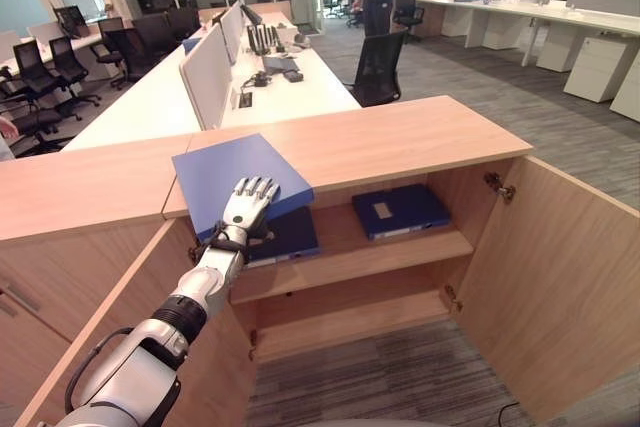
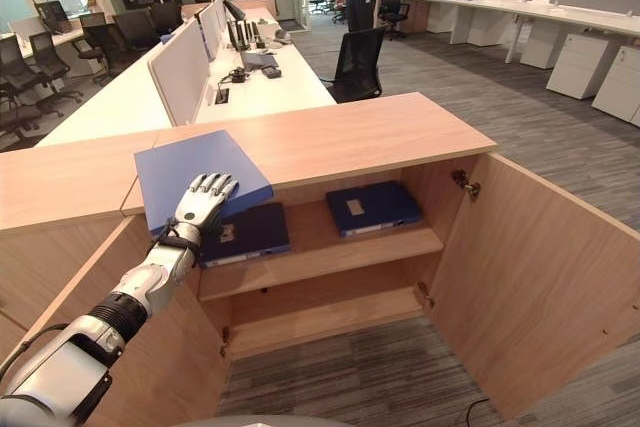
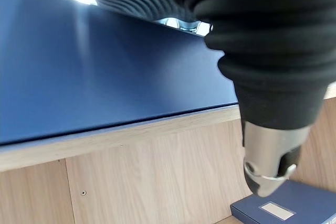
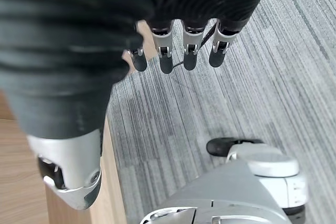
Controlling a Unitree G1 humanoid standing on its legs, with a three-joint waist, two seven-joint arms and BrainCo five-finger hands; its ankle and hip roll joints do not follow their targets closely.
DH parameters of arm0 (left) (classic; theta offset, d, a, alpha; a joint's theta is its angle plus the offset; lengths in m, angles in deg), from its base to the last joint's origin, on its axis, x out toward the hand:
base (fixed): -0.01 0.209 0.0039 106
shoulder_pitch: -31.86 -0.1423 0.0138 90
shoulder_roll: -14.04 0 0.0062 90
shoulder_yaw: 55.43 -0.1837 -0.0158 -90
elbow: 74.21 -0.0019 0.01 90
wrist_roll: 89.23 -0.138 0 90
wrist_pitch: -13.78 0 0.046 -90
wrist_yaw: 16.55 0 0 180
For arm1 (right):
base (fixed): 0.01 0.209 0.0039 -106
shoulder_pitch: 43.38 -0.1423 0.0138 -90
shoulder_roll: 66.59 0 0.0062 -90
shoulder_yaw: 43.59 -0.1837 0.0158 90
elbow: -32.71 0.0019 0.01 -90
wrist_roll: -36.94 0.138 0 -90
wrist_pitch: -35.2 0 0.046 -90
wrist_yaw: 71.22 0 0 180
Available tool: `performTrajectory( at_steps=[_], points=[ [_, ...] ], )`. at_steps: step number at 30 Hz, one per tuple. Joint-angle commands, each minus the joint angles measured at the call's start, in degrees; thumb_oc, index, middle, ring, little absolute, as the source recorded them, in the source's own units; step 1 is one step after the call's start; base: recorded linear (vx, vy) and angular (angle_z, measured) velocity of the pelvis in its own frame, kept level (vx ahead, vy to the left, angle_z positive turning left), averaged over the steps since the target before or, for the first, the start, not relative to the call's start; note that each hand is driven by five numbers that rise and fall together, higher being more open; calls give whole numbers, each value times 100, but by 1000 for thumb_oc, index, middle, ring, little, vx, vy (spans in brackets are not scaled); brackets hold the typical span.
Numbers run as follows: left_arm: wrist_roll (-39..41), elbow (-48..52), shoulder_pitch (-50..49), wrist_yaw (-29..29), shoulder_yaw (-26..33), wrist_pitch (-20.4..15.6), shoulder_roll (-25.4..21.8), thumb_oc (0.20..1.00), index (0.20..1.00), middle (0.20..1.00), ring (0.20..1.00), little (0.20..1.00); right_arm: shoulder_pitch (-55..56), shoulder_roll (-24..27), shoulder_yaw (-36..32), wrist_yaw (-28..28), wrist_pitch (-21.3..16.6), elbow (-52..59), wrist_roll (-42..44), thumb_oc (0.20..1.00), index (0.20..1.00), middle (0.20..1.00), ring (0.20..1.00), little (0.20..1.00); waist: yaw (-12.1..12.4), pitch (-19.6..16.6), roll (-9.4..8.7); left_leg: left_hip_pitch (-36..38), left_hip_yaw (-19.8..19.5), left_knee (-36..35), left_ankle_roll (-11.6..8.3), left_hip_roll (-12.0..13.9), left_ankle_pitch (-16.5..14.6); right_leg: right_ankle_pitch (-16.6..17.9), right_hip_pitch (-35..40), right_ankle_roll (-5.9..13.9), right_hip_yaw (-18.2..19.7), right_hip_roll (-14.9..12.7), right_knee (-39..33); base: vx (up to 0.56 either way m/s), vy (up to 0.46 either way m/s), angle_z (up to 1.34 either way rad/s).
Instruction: Put the empty folder in the office cabinet
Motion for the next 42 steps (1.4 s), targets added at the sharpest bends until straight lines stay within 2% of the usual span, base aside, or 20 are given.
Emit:
performTrajectory(
  at_steps=[1,22,23,24,42],
  points=[
    [42,-636,923,-43,201,176,-22,1000,1000,1000,1000,1000,-404,-60,9,103,-8,-456,303,1000,1000,1000,1000,1000,71,109,-82,66,-271,71,-443,433,-316,-95,-184,528,110,-277,56,0,0,0],
    [46,-812,1018,24,211,377,110,1000,1000,1000,1000,1000,-414,-67,42,71,3,-425,348,1000,1000,1000,1000,1000,62,131,-94,104,-344,71,-434,425,-326,-141,-126,488,99,-264,92,0,0,0],
    [54,-818,1027,26,204,381,115,658,658,658,658,658,-427,-66,39,69,-1,-421,357,1000,1000,1000,1000,1000,64,134,-96,103,-346,71,-432,427,-326,-147,-121,486,99,-264,93,0,0,0],
    [79,-844,1048,26,209,400,118,200,200,200,200,200,-421,-66,42,69,-6,-391,376,1000,1000,1000,1000,1000,59,132,-99,108,-348,71,-428,427,-325,-154,-119,484,102,-261,94,0,0,0],
    [138,-805,1050,62,215,407,78,200,200,200,200,200,-454,-48,-54,81,-3,-426,531,1000,1000,1000,1000,1000,61,135,-87,97,-364,71,-421,431,-314,-176,-135,475,114,-257,122,0,0,0]
  ],
)
